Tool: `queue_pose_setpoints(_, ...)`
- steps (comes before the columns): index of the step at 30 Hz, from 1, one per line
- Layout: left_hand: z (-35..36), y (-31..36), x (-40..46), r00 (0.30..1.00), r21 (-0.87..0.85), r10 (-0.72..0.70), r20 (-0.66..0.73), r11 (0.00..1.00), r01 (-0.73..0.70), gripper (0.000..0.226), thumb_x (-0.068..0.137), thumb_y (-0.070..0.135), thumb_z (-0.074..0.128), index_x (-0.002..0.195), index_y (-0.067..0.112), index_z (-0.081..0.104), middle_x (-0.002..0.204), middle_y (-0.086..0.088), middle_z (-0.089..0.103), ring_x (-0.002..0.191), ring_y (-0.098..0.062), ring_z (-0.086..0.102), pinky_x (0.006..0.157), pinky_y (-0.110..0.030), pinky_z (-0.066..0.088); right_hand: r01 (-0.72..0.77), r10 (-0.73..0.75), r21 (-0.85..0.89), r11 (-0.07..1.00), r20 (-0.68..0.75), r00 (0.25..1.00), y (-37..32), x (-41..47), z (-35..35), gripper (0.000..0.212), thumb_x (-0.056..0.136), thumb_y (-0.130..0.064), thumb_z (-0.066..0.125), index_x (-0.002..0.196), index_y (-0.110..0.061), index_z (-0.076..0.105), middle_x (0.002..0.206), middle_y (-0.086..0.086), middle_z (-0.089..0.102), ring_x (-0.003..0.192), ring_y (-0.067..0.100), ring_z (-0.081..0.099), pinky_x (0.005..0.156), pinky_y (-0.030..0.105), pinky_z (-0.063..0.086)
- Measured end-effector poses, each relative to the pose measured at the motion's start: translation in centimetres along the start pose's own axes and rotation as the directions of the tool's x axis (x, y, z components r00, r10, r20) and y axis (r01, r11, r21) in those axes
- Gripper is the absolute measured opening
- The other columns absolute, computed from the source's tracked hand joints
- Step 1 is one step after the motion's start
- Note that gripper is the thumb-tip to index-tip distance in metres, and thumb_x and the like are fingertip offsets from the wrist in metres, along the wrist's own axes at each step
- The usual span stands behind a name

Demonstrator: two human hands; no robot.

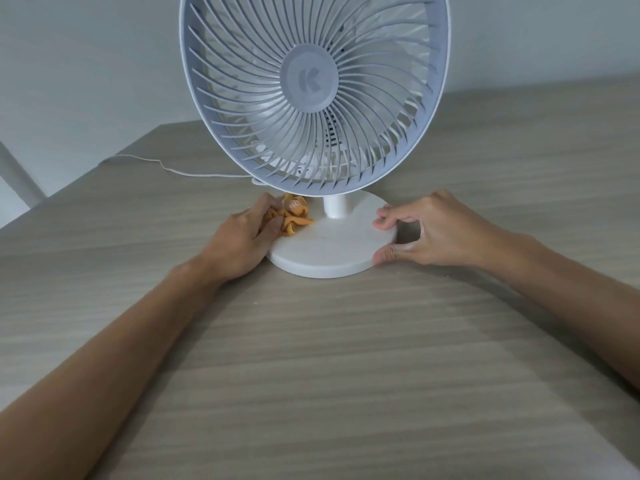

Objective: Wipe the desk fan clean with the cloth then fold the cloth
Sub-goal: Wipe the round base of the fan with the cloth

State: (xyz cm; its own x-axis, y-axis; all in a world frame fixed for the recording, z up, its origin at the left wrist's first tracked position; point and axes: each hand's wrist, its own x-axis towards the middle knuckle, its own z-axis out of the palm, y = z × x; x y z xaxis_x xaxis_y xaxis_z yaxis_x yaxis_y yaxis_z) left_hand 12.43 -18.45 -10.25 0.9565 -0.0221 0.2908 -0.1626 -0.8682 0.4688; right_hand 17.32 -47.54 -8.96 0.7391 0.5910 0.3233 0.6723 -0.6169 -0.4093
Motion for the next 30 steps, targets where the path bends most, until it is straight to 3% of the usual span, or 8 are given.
queue_pose_setpoints(2, 0.2, 0.9, -1.0, 0.999, 0.027, 0.036, 0.0, 0.999, -0.036, 0.018, 0.103, 0.028, 0.042, 0.119, 0.022, 0.047, 0.107, -0.002, 0.065, 0.096, -0.032, 0.06, 0.082, -0.036, 0.042, 0.004, -0.004, -0.003, 1.0, 0.002, 1.0, -0.1, 0.0, -0.1, 0.073, 0.053, -0.066, 0.074, 0.107, -0.017, 0.075, 0.119, -0.01, 0.071, 0.115, 0.009, 0.064, 0.104, 0.031, 0.046)
queue_pose_setpoints(6, 1.1, 3.2, -2.1, 0.992, 0.062, 0.128, 0.0, 0.99, -0.128, 0.021, 0.103, 0.03, 0.04, 0.12, 0.021, 0.048, 0.115, 0.007, 0.064, 0.101, -0.029, 0.06, 0.082, -0.035, 0.041, -0.013, 0.013, -0.009, 1.0, 0.023, 1.0, -0.2, -0.1, -0.3, 0.075, 0.05, -0.067, 0.072, 0.108, -0.019, 0.074, 0.122, -0.009, 0.069, 0.115, 0.006, 0.063, 0.102, 0.016, 0.04)
queue_pose_setpoints(13, 2.3, 5.0, -3.3, 0.97, 0.121, 0.243, -0.009, 0.963, -0.24, 0.024, 0.104, 0.033, 0.036, 0.121, 0.02, 0.047, 0.128, 0.008, 0.062, 0.105, -0.023, 0.059, 0.071, -0.025, 0.028, -0.016, 0.016, 0.017, 1.0, 0.031, 0.999, 0.1, 0.0, -0.3, 0.072, 0.051, -0.065, 0.074, 0.107, -0.02, 0.074, 0.12, -0.013, 0.069, 0.114, 0.009, 0.064, 0.104, 0.029, 0.045)
queue_pose_setpoints(18, 2.4, 6.2, -4.6, 0.954, 0.068, 0.299, -0.003, 0.952, -0.298, 0.028, 0.102, 0.037, 0.037, 0.119, 0.018, 0.047, 0.126, 0.008, 0.063, 0.104, -0.018, 0.057, 0.078, -0.027, 0.039, 0.002, -0.003, 0.01, 1.0, 0.037, 0.999, 0.0, -0.3, -0.3, 0.063, 0.057, -0.059, 0.077, 0.106, -0.019, 0.074, 0.116, -0.01, 0.072, 0.117, 0.01, 0.063, 0.104, 0.035, 0.044)
queue_pose_setpoints(22, 1.7, 7.7, -6.8, 0.941, -0.059, 0.338, 0.034, 0.94, -0.336, 0.017, 0.102, 0.031, 0.044, 0.113, 0.018, 0.048, 0.105, 0.031, 0.059, 0.099, -0.009, 0.055, 0.076, -0.002, 0.036, 0.018, -0.017, -0.022, 1.0, 0.024, 1.0, 0.3, -0.2, -0.2, 0.044, 0.069, -0.03, 0.086, 0.107, -0.011, 0.074, 0.116, -0.001, 0.073, 0.113, 0.013, 0.065, 0.097, 0.015, 0.042)
queue_pose_setpoints(25, 1.6, 8.6, -9.7, 0.91, -0.136, 0.391, 0.134, 0.917, -0.374, 0.016, 0.102, 0.041, 0.039, 0.108, 0.027, 0.044, 0.117, 0.015, 0.068, 0.092, -0.008, 0.063, 0.082, -0.028, 0.05, 0.018, -0.015, -0.082, 0.996, 0.037, 0.999, 0.3, -0.1, -0.4, 0.041, 0.073, -0.021, 0.084, 0.112, -0.013, 0.073, 0.123, 0.001, 0.069, 0.118, 0.014, 0.063, 0.101, 0.014, 0.038)
queue_pose_setpoints(27, 1.3, 8.9, -10.9, 0.92, -0.251, 0.378, 0.105, 0.905, -0.344, 0.015, 0.103, 0.038, 0.041, 0.104, 0.024, 0.045, 0.122, 0.012, 0.068, 0.082, -0.002, 0.061, 0.076, -0.028, 0.049, 0.03, -0.023, -0.147, 0.989, 0.05, 0.998, -0.1, -0.3, -0.7, 0.042, 0.073, -0.029, 0.083, 0.113, -0.017, 0.073, 0.124, 0.002, 0.068, 0.121, 0.015, 0.061, 0.107, 0.023, 0.04)
queue_pose_setpoints(30, -0.1, 8.7, -11.0, 0.98, -0.533, 0.199, -0.018, 0.827, -0.178, 0.016, 0.099, 0.031, 0.047, 0.103, 0.016, 0.052, 0.12, 0.016, 0.07, 0.099, -0.001, 0.066, 0.083, -0.023, 0.051, 0.028, -0.036, -0.071, 0.997, -0.102, 0.994, -1.8, -1.5, -1.3, 0.027, 0.08, -0.031, 0.078, 0.105, -0.025, 0.076, 0.108, -0.003, 0.076, 0.104, 0.008, 0.067, 0.096, 0.018, 0.047)
